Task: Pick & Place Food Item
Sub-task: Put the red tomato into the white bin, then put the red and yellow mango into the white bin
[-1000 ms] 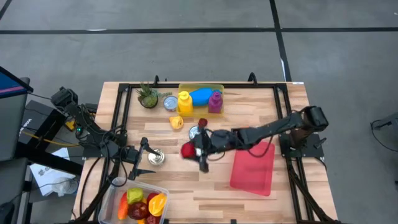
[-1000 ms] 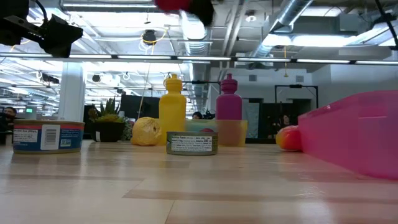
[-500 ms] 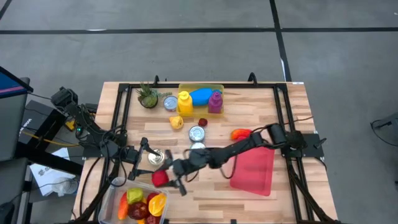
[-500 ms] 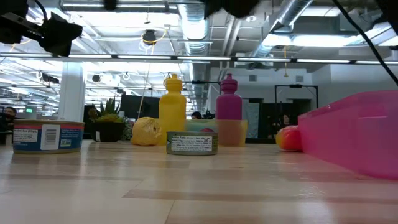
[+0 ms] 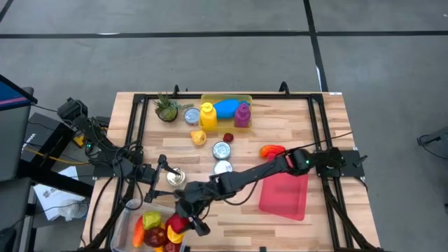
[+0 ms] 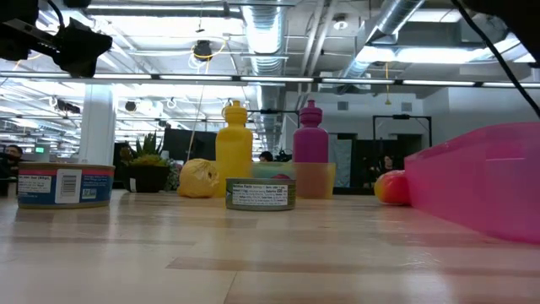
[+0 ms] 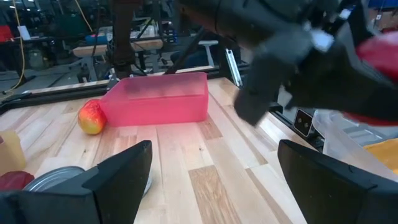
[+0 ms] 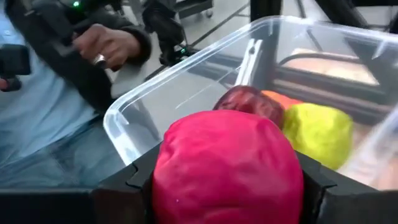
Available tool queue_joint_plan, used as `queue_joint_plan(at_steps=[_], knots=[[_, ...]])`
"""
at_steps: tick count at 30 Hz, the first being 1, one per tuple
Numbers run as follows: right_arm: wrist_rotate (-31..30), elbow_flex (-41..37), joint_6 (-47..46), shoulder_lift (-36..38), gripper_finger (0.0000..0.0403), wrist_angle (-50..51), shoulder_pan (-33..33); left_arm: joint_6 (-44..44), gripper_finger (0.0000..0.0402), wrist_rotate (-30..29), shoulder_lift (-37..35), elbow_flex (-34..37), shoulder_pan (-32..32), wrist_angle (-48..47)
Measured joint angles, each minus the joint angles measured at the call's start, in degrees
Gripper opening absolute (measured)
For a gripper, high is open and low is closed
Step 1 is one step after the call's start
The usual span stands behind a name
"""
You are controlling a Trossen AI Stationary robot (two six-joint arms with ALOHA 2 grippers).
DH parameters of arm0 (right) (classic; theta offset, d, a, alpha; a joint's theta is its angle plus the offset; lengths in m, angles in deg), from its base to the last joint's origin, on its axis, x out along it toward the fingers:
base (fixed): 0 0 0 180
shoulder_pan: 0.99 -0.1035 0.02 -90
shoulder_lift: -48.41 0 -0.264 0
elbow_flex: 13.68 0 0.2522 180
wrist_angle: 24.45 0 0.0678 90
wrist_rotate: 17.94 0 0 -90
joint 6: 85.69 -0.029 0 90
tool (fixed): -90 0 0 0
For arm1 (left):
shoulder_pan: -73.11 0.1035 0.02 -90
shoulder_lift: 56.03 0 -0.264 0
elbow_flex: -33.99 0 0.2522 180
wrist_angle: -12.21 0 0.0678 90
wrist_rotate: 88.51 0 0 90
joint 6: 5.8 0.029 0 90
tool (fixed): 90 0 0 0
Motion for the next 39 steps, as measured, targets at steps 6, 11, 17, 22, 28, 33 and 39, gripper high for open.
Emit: queue_joint_plan(at_steps=[6, 11, 17, 22, 28, 33, 39], knots=[[1.3, 0.8, -0.1, -0.9, 0.0209, 1.6, 0.4, -0.2, 0.0342, -0.1, 0.0, 0.0, 0.0, 0.1], [1.5, 0.8, -1.7, -0.7, 0.0244, 1.9, 0.5, -0.2, 0.0342, 0.0, 0.0, 0.0, 0.0, 0.1], [1.9, 2.3, -5.2, -0.7, 0.0379, 4.1, 0.8, 0.1, 0.0342, 0.1, 0.0, 0.0, 0.0, -0.2], [1.7, 5.1, -3.9, -0.7, 0.0323, 4.4, 0.4, 0.2, 0.0342, 0.1, 0.0, 0.0, 0.0, -0.2], [-6.2, 7.0, 2.0, -0.4, 0.0277, 0.2, -1.2, 0.2, 0.0342, 0.1, 0.0, 0.0, 0.0, -0.2], [-14.6, 6.9, 8.2, -0.2, 0.0201, -7.2, -1.9, 0.2, 0.0342, 0.1, 0.0, 0.0, 0.0, -0.6], [-15.2, 6.9, 12.2, -0.8, 0.0021, -14.2, -1.9, 0.2, 0.0342, 0.1, 0.0, 0.0, 0.0, -1.1]])
